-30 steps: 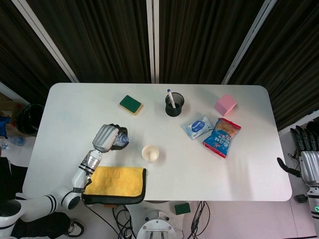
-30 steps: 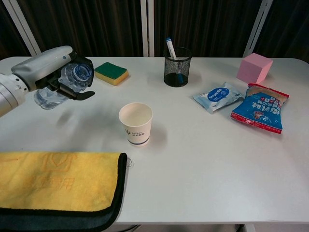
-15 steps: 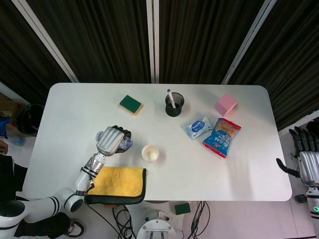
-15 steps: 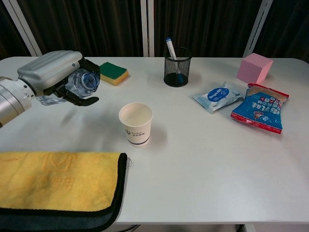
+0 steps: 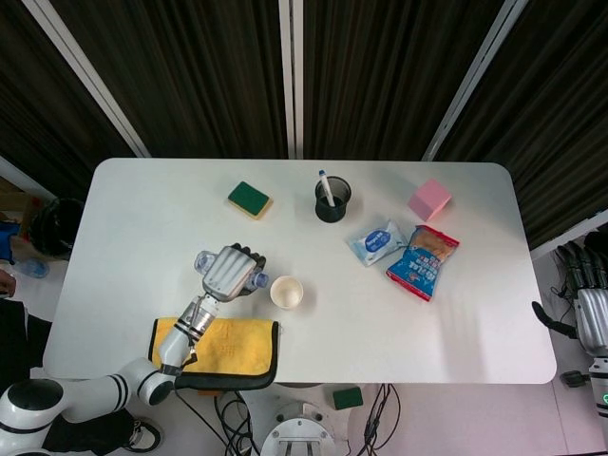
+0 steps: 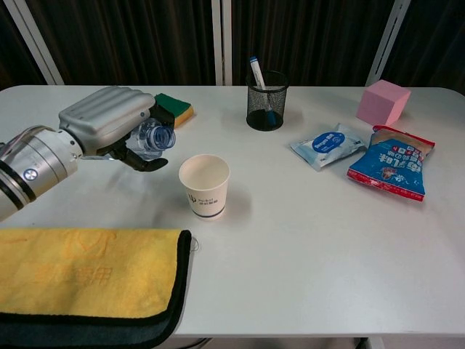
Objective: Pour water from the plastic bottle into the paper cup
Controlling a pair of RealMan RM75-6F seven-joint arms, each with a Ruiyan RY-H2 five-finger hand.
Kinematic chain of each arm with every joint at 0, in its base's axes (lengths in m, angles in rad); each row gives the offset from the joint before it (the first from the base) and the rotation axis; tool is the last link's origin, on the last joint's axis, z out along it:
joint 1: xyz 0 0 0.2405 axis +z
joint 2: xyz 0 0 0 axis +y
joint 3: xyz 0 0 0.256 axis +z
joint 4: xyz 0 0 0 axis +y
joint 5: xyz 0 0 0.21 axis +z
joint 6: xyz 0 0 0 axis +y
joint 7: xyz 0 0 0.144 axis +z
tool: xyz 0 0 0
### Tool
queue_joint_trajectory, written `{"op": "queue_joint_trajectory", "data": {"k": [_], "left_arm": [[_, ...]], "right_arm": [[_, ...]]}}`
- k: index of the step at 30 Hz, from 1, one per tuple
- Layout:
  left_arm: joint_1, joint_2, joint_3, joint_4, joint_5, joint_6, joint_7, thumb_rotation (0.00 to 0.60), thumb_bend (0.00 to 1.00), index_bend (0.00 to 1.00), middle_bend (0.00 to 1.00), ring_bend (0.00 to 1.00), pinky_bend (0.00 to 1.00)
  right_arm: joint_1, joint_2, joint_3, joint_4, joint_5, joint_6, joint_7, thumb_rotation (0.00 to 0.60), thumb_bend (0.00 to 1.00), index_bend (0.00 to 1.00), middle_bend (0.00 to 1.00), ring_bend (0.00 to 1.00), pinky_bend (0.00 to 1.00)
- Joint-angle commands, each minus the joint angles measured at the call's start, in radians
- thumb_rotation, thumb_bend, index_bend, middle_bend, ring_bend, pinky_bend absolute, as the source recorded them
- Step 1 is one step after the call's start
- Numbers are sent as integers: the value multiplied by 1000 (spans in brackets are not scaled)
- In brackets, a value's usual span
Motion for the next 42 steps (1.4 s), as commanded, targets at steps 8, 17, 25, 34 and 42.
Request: {"op": "queue_joint_trajectory", "data": {"k": [8,17,25,34,42], "left_arm": [[-26,-25,0,10,-18,-55,74,600,285,721,686,630,604],[-29,-49,-1,42,-23,-53,135,600,285,721,686,631,604],[-34,-53,-1,50,-10,-34,178,600,286,723,687,632,604],[-35,-57,8,58,17,-2,270,600,286,723,688,632,604],[-35,-46,7,27,16,-3,299,600,287,725,690,634,605]], "right_arm": [[-1,-7,-2,11,-2,0,11,540,233,0,0,0,0],[0,-10,-2,27,4,-8,24,540,232,0,0,0,0],[1,-13,-2,32,4,-10,28,540,233,0,0,0,0],[0,-12,-2,32,2,-7,28,540,233,0,0,0,0],[0,-13,0,34,7,-10,29,541,233,0,0,0,0]]}}
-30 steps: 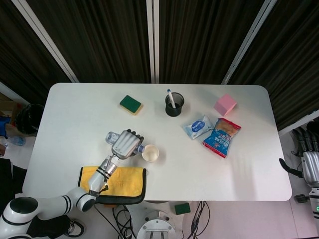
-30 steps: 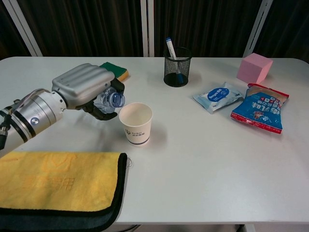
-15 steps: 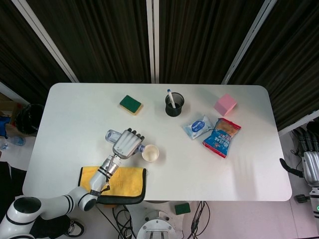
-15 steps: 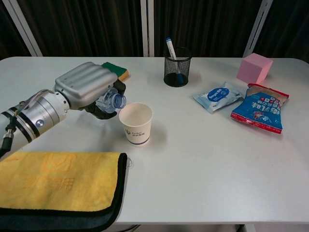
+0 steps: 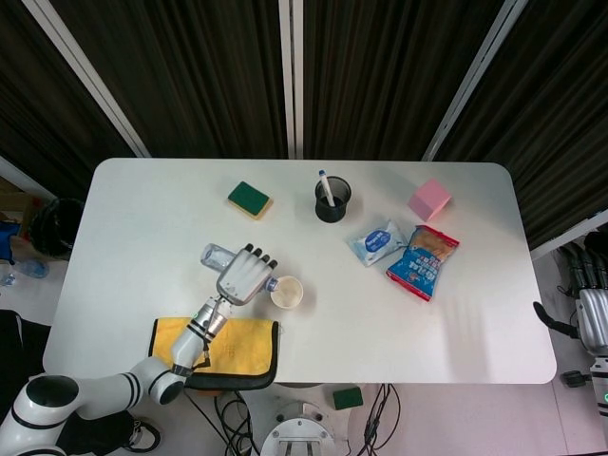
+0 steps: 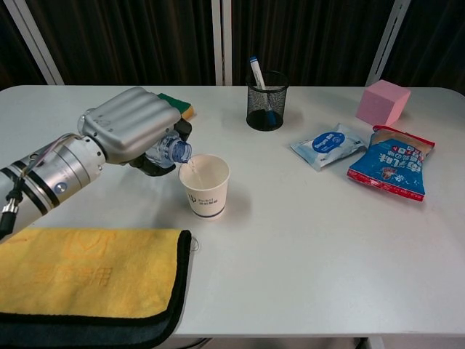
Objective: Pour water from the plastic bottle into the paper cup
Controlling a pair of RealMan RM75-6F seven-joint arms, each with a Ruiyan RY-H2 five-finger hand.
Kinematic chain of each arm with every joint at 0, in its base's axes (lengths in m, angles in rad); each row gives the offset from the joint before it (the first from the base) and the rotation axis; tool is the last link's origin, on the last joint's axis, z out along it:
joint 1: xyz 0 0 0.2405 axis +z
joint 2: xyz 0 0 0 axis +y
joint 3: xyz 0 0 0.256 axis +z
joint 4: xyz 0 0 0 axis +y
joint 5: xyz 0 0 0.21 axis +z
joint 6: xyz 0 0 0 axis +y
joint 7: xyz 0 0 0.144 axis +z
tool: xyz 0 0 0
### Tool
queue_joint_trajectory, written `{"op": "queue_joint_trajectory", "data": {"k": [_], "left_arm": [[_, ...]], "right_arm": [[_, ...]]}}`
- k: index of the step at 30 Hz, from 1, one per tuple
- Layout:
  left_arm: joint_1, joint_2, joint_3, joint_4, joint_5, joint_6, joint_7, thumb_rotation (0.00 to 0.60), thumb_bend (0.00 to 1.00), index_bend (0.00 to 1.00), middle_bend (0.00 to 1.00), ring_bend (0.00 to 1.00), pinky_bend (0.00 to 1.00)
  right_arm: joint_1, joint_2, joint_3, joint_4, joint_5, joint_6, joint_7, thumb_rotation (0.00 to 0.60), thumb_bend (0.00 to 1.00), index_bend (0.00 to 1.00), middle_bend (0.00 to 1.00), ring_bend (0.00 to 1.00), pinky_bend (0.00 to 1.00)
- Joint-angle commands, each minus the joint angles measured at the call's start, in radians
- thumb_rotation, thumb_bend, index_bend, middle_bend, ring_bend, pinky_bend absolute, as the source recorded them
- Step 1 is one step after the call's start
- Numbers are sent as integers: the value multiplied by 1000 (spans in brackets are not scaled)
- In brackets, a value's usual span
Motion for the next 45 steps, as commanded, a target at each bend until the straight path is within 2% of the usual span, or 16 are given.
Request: {"op": "queue_joint_trajectory", "data": {"k": [1,45], "left_arm": [[-1,4,-1,-8,1,0,11,600,287,726,691,635,606],[-7,-2,-2,7,10,7,67,600,288,730,694,637,607]], "right_arm": [[0,-1,0,1,1,-1,1,541,233,0,0,0,0],[1,-6,-2,10,-2,-5,7,540,233,0,0,0,0]]}}
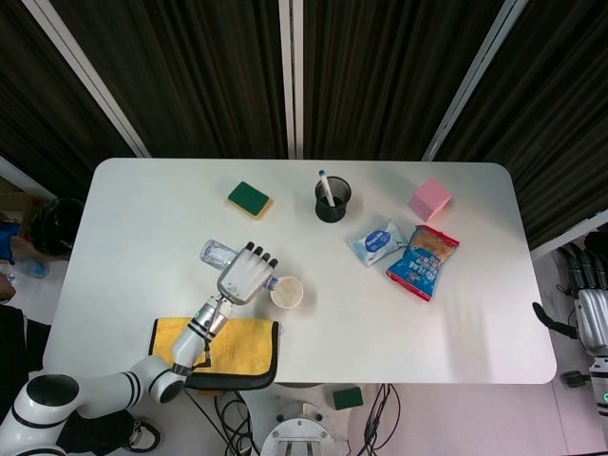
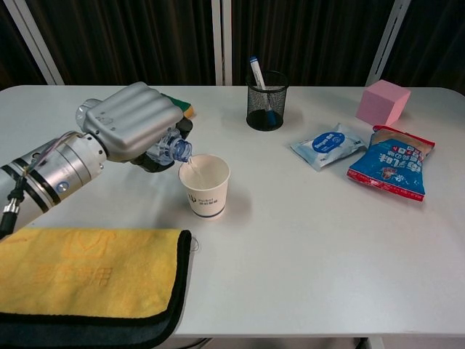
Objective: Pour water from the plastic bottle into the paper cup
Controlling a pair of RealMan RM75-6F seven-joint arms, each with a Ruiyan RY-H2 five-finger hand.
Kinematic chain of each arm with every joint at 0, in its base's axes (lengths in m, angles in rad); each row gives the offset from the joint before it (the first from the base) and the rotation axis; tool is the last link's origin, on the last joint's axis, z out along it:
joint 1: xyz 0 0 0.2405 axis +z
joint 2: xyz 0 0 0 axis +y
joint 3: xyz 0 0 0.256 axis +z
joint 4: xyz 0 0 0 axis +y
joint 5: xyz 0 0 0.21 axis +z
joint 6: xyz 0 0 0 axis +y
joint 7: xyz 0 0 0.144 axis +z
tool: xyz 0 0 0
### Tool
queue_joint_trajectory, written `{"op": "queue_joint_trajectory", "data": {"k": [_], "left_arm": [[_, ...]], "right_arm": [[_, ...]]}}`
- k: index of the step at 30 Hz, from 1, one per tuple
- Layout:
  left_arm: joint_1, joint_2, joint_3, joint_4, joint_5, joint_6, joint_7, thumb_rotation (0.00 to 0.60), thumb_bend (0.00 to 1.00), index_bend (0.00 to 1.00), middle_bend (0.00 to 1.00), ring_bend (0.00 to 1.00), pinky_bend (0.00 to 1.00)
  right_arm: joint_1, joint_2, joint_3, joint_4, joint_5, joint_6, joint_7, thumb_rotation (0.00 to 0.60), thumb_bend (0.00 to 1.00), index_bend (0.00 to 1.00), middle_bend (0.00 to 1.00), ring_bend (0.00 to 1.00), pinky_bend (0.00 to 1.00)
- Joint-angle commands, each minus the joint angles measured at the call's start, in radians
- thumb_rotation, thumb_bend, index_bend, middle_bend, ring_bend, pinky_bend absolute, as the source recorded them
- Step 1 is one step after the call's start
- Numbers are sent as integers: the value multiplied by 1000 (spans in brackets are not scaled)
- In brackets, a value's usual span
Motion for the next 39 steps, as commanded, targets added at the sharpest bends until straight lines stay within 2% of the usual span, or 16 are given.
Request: {"op": "queue_joint_trajectory", "data": {"k": [1,7,26,32,36,39], "left_arm": [[0,-1,0,1,-1,-1,1,600,288,730,694,637,607],[0,-1,-1,-3,-1,-1,-12,600,288,731,694,637,607],[7,5,-29,-46,-24,-1,-240,600,289,740,701,642,603],[33,26,-50,-72,-28,47,-403,600,303,740,701,643,603],[74,20,-92,-26,-65,101,-610,600,307,740,701,642,603],[93,13,-131,42,-101,122,-721,600,307,740,701,640,603]], "right_arm": [[0,0,0,1,1,0,0,540,233,0,0,0,0],[-1,0,0,1,0,2,1,540,233,0,0,0,0],[3,-2,-2,-1,-2,-5,-4,540,234,0,0,0,0],[5,-2,-3,-3,-2,-10,-9,541,233,0,0,0,0],[6,0,-3,-8,-4,-8,-15,541,234,0,0,0,0],[6,1,-3,-14,-7,-6,-23,540,234,0,0,0,0]]}}
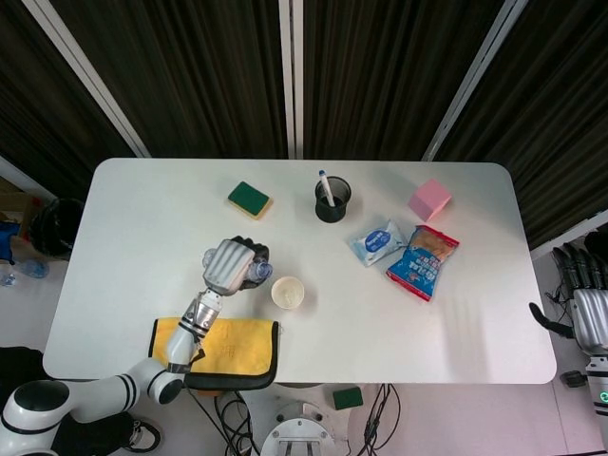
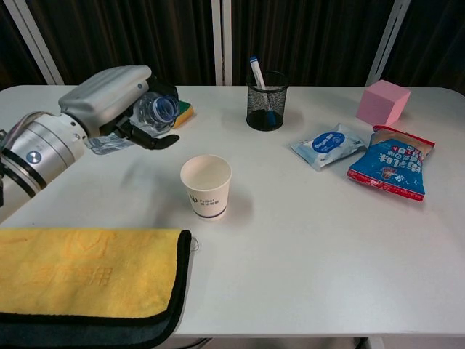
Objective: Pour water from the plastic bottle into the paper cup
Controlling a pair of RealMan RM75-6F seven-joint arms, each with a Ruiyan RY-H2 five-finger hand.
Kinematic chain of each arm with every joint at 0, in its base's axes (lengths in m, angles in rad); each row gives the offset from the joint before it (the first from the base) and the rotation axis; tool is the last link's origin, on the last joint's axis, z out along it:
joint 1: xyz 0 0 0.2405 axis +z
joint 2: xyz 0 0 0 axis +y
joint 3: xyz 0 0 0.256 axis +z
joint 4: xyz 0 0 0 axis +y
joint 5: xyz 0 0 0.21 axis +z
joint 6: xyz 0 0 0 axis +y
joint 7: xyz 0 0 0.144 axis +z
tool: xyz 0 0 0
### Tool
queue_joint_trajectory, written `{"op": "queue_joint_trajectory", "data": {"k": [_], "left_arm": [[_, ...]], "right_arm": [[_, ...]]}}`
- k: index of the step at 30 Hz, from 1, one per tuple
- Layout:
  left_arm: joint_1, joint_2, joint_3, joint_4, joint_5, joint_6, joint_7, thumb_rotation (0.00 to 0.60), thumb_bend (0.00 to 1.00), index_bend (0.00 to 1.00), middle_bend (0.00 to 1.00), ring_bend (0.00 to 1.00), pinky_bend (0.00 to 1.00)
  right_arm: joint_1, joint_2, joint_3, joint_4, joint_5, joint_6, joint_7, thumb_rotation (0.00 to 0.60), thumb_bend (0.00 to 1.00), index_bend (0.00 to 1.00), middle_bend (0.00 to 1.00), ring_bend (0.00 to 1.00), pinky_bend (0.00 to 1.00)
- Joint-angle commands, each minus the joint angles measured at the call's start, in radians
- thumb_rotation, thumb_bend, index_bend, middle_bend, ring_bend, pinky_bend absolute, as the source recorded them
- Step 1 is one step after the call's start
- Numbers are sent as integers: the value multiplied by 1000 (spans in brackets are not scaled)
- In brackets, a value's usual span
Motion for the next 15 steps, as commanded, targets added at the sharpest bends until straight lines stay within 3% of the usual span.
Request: {"op": "queue_joint_trajectory", "data": {"k": [1,5,9,15], "left_arm": [[43,-10,-65,111,-51,65,-189,600,307,740,701,639,603],[60,-31,-93,199,-62,99,-374,600,308,740,701,638,601],[78,-34,-133,202,-109,67,-610,600,308,740,701,639,600],[97,-44,-174,216,-151,39,-843,600,310,740,701,639,598]], "right_arm": [[0,1,-1,-5,-2,1,-7,540,234,0,0,0,0],[2,1,-3,-14,-2,-2,-21,540,234,0,0,0,0],[6,1,-4,-27,-5,-6,-36,541,234,0,0,0,0],[9,2,-6,-41,-7,-10,-56,539,234,0,0,0,0]]}}
